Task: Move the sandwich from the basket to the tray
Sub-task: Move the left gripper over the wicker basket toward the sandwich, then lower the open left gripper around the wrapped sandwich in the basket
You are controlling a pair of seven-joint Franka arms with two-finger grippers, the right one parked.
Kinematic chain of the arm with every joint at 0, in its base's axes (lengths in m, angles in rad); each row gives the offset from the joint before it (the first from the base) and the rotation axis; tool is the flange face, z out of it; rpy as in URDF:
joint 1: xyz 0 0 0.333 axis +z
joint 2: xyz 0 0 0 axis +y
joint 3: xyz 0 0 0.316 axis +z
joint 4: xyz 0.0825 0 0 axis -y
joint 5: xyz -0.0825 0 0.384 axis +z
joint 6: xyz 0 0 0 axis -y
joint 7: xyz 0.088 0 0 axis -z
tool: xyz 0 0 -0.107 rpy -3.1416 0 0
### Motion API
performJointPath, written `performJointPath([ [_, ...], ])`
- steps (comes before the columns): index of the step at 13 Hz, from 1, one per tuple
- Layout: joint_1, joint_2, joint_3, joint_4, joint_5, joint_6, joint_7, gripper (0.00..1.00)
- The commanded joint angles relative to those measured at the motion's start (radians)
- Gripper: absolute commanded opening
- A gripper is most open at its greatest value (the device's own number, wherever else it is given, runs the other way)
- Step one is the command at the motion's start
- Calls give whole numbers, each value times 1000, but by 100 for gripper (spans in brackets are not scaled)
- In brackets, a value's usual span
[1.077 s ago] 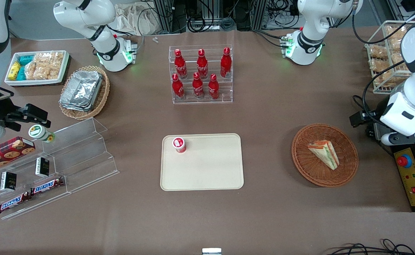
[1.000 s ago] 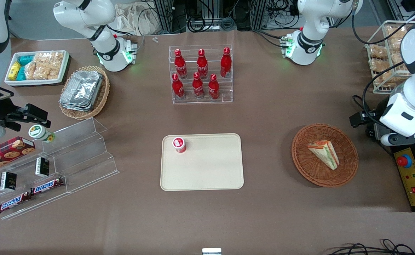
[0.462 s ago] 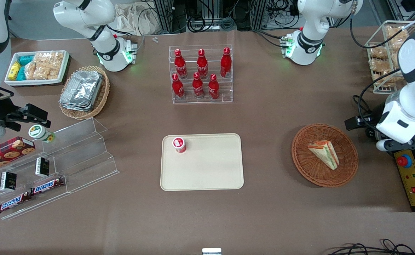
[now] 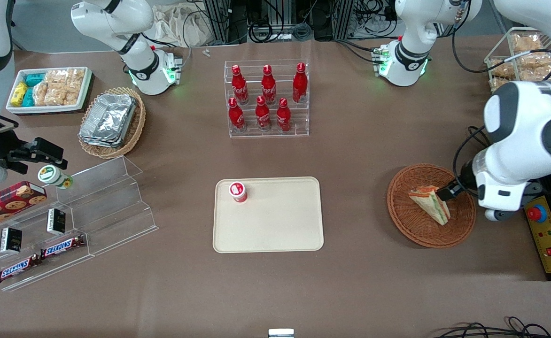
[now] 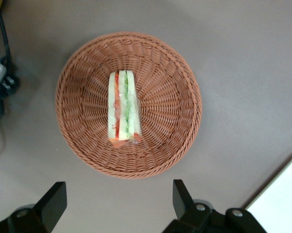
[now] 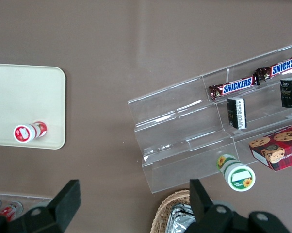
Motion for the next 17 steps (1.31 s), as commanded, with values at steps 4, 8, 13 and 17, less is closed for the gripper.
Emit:
performJointPath([
  [4, -12, -18, 12, -255, 13, 320, -107, 98],
  [8, -9, 26, 15, -338, 16, 446, -103, 99],
  [13, -7, 45, 24, -359, 17, 462, -100, 99],
  [17, -7, 34, 35, -359, 20, 431, -94, 99],
])
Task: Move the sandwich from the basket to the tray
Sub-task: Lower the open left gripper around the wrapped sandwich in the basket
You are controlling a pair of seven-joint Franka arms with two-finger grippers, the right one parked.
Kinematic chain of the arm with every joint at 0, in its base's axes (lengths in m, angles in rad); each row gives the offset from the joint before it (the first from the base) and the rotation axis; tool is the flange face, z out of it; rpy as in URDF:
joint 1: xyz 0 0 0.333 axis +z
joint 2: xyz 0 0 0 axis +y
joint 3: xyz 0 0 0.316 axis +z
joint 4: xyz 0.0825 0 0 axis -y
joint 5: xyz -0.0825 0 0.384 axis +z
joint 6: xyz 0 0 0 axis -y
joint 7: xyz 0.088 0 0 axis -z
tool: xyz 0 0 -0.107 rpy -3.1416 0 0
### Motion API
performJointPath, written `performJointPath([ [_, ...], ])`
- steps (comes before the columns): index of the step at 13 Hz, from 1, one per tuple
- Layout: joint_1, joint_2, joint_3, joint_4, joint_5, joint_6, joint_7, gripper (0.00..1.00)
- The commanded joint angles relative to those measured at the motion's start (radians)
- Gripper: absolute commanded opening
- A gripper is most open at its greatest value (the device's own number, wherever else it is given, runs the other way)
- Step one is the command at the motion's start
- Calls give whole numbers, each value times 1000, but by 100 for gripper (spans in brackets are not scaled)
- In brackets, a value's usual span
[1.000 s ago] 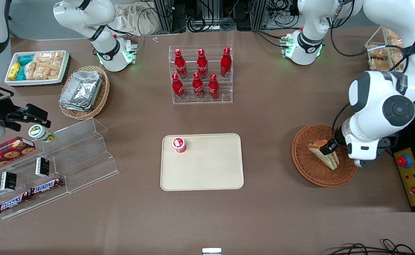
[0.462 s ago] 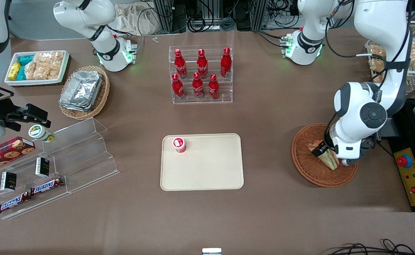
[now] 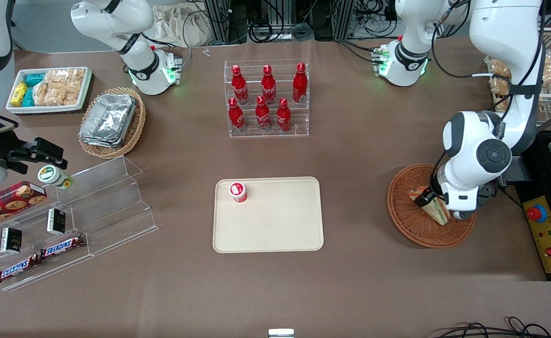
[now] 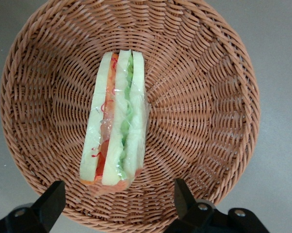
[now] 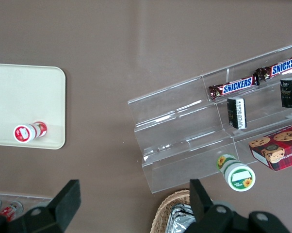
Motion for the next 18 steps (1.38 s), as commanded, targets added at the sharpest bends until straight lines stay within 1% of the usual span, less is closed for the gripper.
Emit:
performJointPath([
  [1, -2, -22, 17, -30, 29, -7, -12, 99],
  [4, -2, -7, 22, -36, 39, 17, -11, 99],
  [5, -2, 8, 22, -36, 39, 36, -12, 93],
  [6, 2, 25, 23, -36, 39, 54, -11, 80],
  [8, 13, 47, 22, -31, 53, 68, -11, 36],
  [9, 13, 53, 22, -25, 55, 68, -11, 20],
  [10, 15, 62, 22, -21, 55, 68, -12, 6],
  [12, 13, 65, 22, -11, 55, 67, -14, 0],
  [14, 13, 65, 22, 8, 56, 53, -12, 0],
  [15, 13, 64, 22, 33, 58, 15, -2, 0],
  [16, 13, 62, 22, 83, 56, -68, 47, 0],
  [18, 13, 58, 19, 239, 53, -269, 130, 0],
])
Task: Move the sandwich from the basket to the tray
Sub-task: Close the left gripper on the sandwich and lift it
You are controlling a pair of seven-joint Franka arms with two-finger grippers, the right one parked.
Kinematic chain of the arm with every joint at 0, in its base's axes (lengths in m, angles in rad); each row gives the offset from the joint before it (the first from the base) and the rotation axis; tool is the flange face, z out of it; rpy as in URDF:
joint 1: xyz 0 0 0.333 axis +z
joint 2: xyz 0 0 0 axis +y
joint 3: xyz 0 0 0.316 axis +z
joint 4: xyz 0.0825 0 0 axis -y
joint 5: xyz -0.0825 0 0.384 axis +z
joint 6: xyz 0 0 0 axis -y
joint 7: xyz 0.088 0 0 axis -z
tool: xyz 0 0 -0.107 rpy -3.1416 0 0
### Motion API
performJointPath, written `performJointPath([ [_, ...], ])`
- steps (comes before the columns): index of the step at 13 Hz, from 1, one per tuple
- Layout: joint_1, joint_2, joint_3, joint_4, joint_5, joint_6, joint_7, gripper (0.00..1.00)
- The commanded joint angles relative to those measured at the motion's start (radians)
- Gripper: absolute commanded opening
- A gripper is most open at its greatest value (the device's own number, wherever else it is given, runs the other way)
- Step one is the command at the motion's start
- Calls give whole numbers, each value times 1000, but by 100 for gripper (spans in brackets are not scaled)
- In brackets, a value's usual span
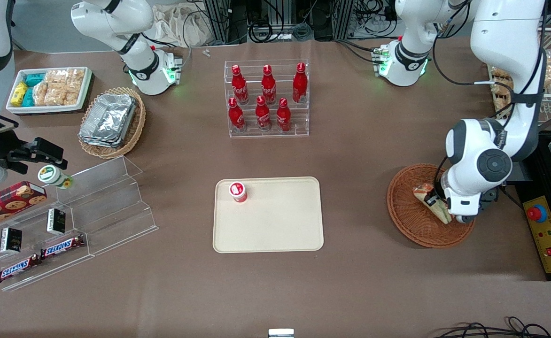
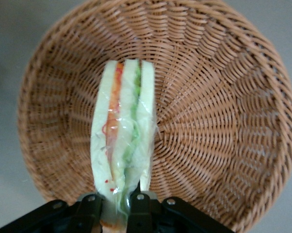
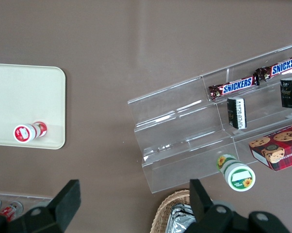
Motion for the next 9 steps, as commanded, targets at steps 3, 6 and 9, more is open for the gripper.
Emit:
performJointPath([
  [3, -11, -1, -13, 329, 5, -325, 185, 0],
  [6, -26, 2, -97, 524, 0, -512, 245, 0],
  [9, -28, 40, -283, 609, 9, -528, 233, 0],
])
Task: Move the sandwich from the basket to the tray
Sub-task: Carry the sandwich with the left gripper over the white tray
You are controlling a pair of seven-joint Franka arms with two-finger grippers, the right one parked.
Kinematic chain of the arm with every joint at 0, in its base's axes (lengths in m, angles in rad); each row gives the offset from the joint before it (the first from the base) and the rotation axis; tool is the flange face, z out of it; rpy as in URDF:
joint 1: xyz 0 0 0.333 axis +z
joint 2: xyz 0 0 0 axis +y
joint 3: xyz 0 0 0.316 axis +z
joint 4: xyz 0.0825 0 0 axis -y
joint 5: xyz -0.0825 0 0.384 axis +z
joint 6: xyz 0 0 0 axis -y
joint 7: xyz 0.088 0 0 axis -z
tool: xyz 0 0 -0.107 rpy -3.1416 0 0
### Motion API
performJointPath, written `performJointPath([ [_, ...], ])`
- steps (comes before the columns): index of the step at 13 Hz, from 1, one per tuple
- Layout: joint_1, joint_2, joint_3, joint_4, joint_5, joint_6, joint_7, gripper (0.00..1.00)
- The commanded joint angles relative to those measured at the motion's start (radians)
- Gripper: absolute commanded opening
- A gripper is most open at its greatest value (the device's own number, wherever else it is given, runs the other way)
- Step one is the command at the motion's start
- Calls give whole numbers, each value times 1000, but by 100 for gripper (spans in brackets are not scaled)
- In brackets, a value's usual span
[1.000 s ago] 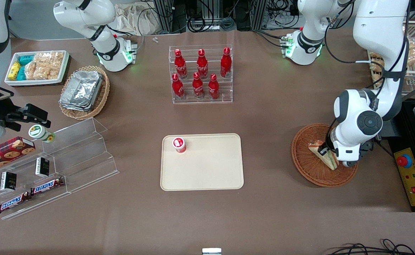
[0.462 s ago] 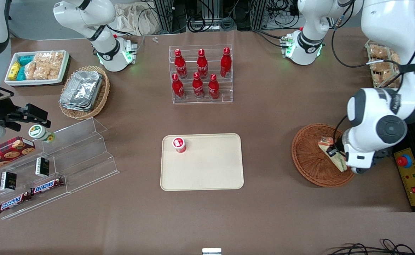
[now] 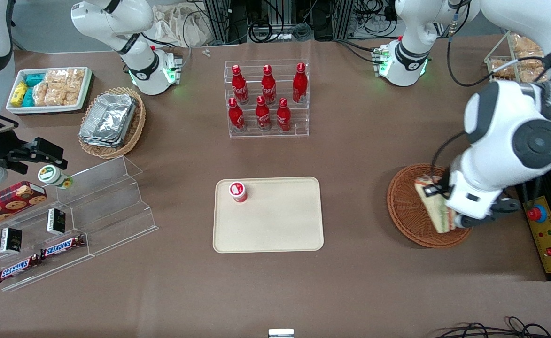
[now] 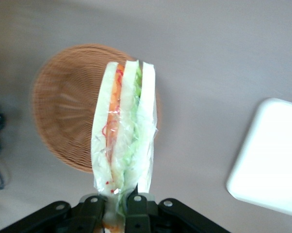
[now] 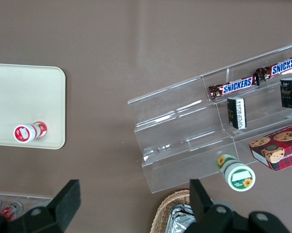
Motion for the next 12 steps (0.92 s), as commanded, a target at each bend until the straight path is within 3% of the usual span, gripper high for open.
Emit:
performJointPath([
  [1, -6, 87, -145, 91, 16, -23, 7, 0],
  [4, -9, 215, -263, 125, 18, 98, -7, 0],
  [6, -38, 329, -288, 124, 27, 242, -19, 0],
  [9, -187, 500, -250, 177, 137, 419, -218, 0],
  [12, -231, 617, -246, 242, 174, 427, -260, 0],
])
